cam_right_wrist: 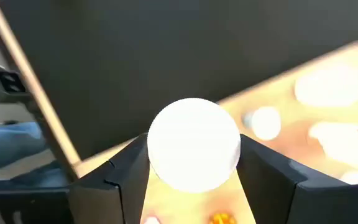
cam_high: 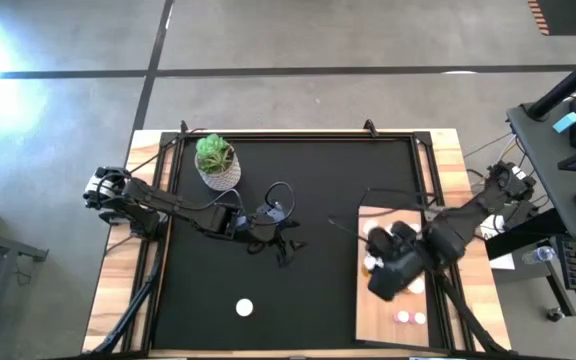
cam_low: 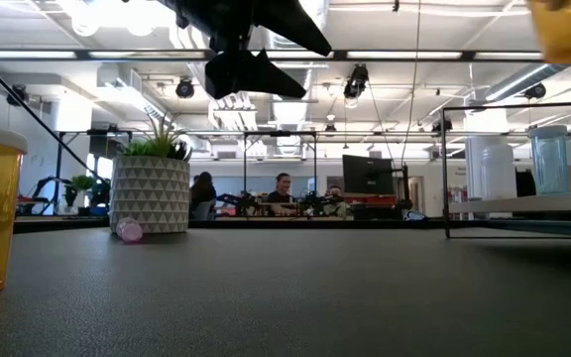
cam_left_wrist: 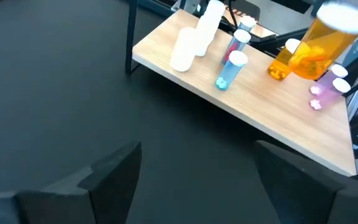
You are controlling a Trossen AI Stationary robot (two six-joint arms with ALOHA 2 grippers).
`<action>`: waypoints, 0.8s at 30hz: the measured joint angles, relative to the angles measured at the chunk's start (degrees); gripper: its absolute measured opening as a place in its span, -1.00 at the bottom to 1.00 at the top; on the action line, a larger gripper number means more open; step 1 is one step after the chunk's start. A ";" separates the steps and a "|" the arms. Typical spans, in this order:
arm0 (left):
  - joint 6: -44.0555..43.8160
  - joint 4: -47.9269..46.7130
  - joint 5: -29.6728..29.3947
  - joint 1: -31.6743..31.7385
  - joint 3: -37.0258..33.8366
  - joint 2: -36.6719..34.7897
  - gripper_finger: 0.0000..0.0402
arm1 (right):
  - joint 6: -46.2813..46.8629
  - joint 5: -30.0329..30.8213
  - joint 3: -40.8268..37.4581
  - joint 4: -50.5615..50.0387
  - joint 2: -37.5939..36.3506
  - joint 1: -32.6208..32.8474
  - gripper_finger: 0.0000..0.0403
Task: Pick and place medicine bottles onto shelf by color
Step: Put the top orange pill bottle on the shelf aligned with the other orange pill bottle
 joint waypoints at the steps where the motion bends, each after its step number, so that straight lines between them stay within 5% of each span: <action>1: -0.06 0.10 0.00 0.00 0.00 0.00 0.47 | 2.16 0.37 -0.65 -0.55 0.21 1.52 0.01; 13: -6.03 0.79 0.00 -0.02 0.11 -0.02 0.47 | 19.56 0.31 -9.55 -0.52 0.42 13.57 0.01; 24: -6.07 5.17 -0.04 -0.04 0.15 -0.02 0.47 | 19.54 3.75 -16.30 2.56 0.40 17.73 0.01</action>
